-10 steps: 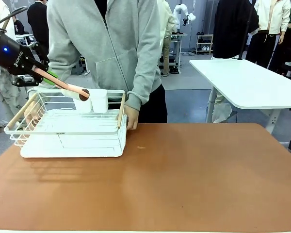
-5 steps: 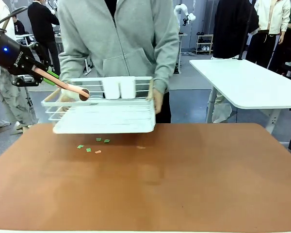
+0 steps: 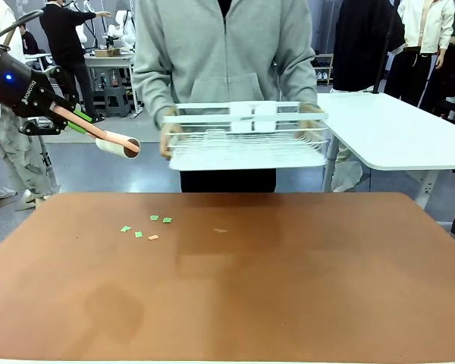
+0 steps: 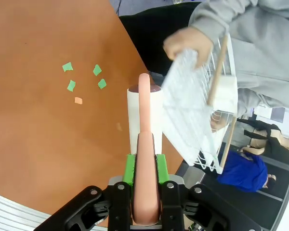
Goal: Clean the table.
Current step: Clean the table with the Lint Roller when the human lifts the Dish drying rack.
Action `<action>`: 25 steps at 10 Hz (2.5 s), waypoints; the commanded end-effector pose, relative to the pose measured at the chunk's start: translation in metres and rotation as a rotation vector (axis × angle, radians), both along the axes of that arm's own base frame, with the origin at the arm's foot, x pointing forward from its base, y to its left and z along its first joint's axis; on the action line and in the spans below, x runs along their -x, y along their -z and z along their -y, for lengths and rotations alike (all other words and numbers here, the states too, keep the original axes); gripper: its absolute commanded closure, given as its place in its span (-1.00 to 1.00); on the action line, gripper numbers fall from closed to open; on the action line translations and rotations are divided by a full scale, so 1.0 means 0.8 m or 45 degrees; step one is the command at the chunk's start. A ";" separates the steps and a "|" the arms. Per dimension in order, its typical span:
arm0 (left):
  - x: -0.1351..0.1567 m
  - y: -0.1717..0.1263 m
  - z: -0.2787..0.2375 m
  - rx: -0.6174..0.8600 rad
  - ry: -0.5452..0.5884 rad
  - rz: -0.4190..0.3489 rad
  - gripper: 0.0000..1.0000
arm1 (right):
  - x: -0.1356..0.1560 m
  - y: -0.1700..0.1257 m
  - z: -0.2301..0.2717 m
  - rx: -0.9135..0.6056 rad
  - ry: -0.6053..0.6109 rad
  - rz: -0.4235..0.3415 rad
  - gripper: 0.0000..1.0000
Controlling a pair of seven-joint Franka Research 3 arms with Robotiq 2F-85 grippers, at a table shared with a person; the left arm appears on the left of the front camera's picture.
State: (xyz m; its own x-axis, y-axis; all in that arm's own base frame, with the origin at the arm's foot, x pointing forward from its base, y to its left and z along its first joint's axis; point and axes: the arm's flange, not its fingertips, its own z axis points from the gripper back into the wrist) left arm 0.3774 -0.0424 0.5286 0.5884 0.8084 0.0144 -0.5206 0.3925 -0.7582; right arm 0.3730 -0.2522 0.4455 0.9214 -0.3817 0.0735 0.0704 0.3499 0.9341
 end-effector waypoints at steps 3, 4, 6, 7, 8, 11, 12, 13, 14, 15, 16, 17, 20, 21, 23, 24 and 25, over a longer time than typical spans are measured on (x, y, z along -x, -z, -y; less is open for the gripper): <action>0.000 -0.001 0.000 -0.008 -0.007 0.002 0.97 | 0.002 -0.002 -0.001 -0.006 -0.004 0.019 -1.00; 0.000 -0.001 0.000 -0.008 -0.007 0.002 0.97 | 0.002 -0.002 -0.001 -0.006 -0.004 0.019 -1.00; 0.000 -0.001 0.000 -0.008 -0.007 0.002 0.97 | 0.002 -0.002 -0.001 -0.006 -0.004 0.019 -1.00; 0.000 -0.001 0.000 -0.008 -0.007 0.002 0.97 | 0.002 -0.002 -0.001 -0.006 -0.004 0.019 -1.00; 0.000 -0.001 0.000 -0.008 -0.007 0.002 0.97 | 0.002 -0.002 -0.001 -0.006 -0.004 0.019 -1.00; -0.002 -0.018 -0.029 -0.202 0.122 -0.102 0.59 | 0.002 -0.002 -0.001 -0.006 -0.004 0.019 -1.00; -0.008 -0.026 -0.049 -0.303 0.211 -0.197 0.59 | 0.002 -0.002 -0.001 -0.006 -0.004 0.019 -1.00; -0.021 -0.037 -0.072 -0.380 0.335 -0.240 0.59 | 0.002 -0.002 -0.001 -0.006 -0.004 0.019 -1.00; -0.035 -0.048 -0.093 -0.501 0.503 -0.258 0.59 | 0.002 -0.002 -0.001 -0.006 -0.004 0.019 -1.00; -0.048 -0.052 -0.104 -0.628 0.621 -0.231 0.59 | 0.002 -0.002 -0.001 -0.006 -0.004 0.019 -1.00; -0.061 -0.051 -0.109 -0.781 0.699 -0.186 0.59 | 0.002 -0.002 -0.001 -0.006 -0.004 0.019 -1.00; -0.077 -0.050 -0.112 -0.864 0.788 -0.143 0.59 | 0.002 -0.002 -0.001 -0.006 -0.004 0.019 -1.00; -0.102 -0.035 -0.123 -1.101 1.096 -0.078 0.59 | 0.002 -0.002 -0.001 -0.006 -0.004 0.019 -1.00; -0.107 -0.035 -0.125 -1.097 1.131 -0.099 0.59 | 0.002 -0.002 -0.001 -0.006 -0.004 0.019 -1.00; -0.102 -0.029 -0.111 -1.068 1.105 -0.129 0.59 | 0.002 -0.002 -0.001 -0.006 -0.004 0.019 -1.00; -0.102 -0.029 -0.111 -1.068 1.105 -0.129 0.59 | 0.002 -0.002 -0.001 -0.006 -0.004 0.019 -1.00; -0.102 -0.029 -0.111 -1.068 1.105 -0.129 0.59 | 0.002 -0.002 -0.001 -0.006 -0.004 0.019 -1.00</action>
State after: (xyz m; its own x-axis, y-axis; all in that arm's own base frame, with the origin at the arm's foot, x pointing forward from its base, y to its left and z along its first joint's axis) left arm 0.4620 0.0481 0.5503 0.9590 -0.0971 0.2662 0.1227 0.9891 -0.0813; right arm 0.3731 -0.2522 0.4455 0.9214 -0.3815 0.0734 0.0705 0.3501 0.9341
